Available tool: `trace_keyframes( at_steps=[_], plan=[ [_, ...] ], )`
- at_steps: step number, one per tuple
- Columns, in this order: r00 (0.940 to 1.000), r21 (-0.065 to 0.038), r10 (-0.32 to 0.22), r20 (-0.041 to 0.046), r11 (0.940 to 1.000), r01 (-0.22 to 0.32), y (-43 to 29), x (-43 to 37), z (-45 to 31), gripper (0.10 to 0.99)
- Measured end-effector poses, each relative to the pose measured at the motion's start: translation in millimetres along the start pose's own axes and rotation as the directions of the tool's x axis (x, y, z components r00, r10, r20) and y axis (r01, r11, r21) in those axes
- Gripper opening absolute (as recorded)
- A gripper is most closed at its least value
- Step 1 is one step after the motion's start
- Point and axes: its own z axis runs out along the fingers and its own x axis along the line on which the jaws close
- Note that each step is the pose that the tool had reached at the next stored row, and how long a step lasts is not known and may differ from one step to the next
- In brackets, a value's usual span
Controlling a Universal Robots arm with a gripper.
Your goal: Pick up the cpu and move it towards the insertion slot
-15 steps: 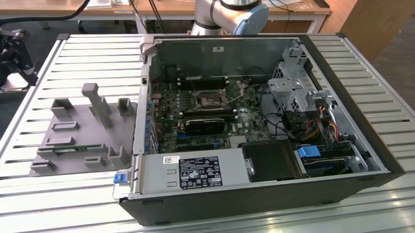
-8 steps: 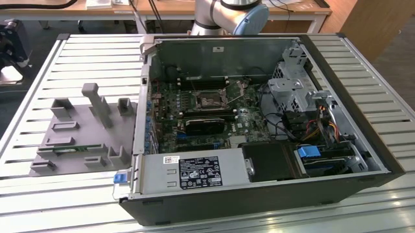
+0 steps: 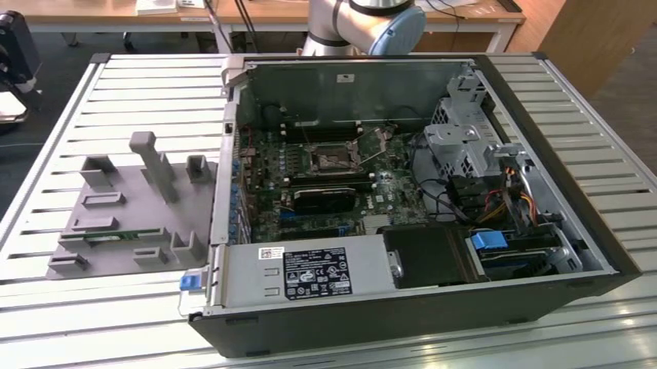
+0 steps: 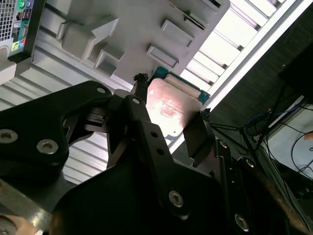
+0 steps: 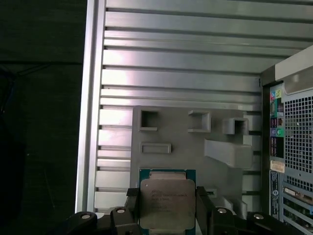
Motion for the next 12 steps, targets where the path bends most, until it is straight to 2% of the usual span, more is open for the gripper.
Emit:
trace_keyframes(
  at_steps=[4, 9, 12],
  plan=[
    [1.0000, 0.000, 0.000, 0.0017, 1.0000, 0.000, 0.6, -0.3, -8.6, 0.541],
    [1.0000, 0.000, 0.000, 0.0018, 1.0000, 0.000, 0.7, -0.5, -9.0, 0.541],
    [1.0000, 0.000, 0.000, 0.0018, 1.0000, 0.000, 0.6, -3.5, -8.9, 0.541]
  ],
)
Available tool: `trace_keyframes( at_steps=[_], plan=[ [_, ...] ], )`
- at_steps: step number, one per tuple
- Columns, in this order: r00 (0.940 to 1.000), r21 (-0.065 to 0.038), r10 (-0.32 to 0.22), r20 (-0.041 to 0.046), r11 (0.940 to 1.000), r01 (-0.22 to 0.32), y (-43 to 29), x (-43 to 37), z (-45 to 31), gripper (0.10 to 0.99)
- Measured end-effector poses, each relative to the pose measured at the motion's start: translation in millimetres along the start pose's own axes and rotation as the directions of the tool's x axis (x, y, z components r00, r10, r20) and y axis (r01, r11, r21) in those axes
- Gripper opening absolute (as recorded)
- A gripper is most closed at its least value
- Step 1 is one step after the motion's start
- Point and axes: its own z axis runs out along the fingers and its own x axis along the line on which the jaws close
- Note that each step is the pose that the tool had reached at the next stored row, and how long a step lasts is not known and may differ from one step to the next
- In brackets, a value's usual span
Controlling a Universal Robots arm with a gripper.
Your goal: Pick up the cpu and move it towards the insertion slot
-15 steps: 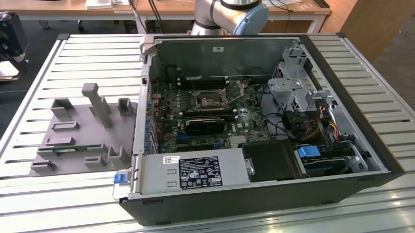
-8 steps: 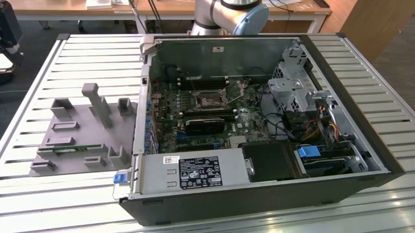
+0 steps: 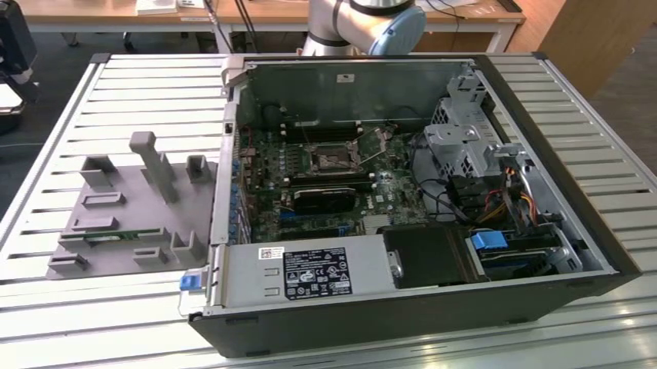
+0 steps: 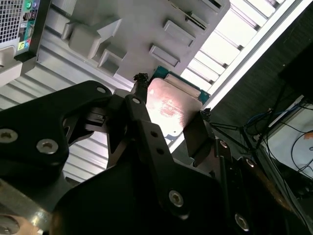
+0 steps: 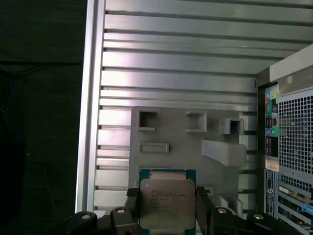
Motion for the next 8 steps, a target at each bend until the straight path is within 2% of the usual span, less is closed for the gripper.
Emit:
trace_keyframes(
  at_steps=[8],
  plan=[
    [1.0000, 0.000, 0.000, 0.0001, 1.0000, 0.000, -0.4, -16.7, 0.6, 0.541]
  ],
)
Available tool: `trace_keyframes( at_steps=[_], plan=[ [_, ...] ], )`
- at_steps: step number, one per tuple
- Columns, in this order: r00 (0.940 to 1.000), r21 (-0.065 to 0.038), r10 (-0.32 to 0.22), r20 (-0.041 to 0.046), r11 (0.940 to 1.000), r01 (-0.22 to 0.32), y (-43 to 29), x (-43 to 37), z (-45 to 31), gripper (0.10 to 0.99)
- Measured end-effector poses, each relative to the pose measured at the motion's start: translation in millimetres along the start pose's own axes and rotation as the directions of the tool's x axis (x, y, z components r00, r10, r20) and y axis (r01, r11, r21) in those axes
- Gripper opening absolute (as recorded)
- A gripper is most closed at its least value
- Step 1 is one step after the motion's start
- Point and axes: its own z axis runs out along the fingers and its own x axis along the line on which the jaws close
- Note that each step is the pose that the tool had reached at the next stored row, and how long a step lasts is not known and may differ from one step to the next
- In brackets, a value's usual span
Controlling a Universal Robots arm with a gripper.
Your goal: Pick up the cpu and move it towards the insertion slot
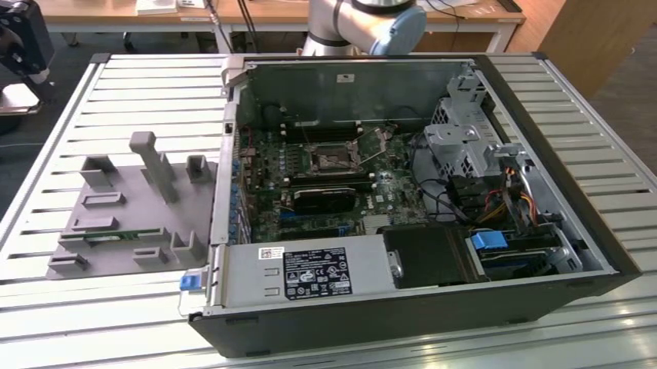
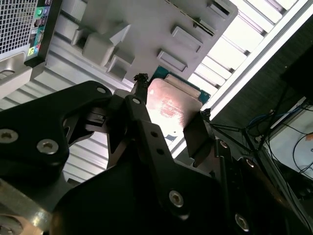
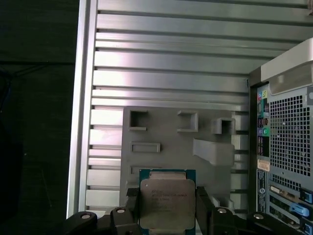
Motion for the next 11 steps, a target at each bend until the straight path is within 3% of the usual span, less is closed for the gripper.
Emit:
trace_keyframes(
  at_steps=[11],
  plan=[
    [1.0000, 0.000, 0.000, -0.0001, 1.0000, 0.000, -0.8, -35.7, 1.2, 0.541]
  ],
)
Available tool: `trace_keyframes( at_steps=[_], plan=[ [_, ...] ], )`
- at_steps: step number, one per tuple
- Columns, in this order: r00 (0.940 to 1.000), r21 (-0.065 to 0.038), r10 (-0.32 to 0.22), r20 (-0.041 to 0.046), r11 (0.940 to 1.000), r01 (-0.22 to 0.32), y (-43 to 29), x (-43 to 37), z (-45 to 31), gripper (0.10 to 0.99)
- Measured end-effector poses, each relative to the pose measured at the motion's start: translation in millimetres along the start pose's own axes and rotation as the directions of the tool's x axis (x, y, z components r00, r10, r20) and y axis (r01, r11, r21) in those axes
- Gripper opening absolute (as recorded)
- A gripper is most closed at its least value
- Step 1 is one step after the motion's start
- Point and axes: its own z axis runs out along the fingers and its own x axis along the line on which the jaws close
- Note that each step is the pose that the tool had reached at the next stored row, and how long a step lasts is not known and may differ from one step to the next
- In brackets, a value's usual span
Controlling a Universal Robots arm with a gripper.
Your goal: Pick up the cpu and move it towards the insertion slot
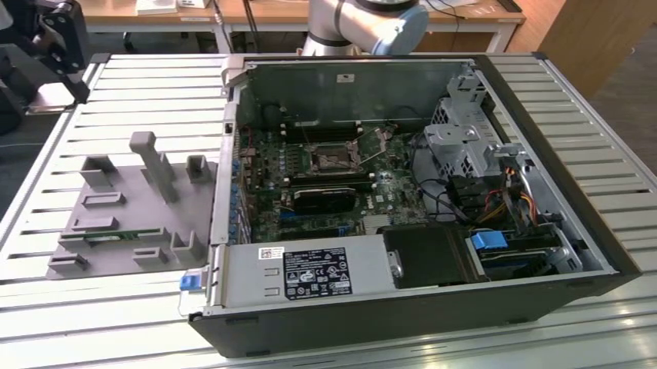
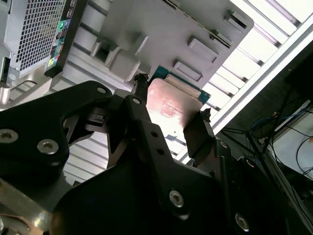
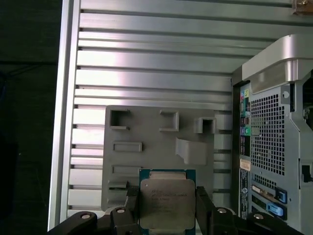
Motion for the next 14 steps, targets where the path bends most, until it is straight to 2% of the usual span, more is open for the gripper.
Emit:
trace_keyframes(
  at_steps=[14],
  plan=[
    [1.0000, 0.000, 0.000, -0.0004, 1.0000, 0.000, -1.1, -50.6, 1.7, 0.541]
  ],
)
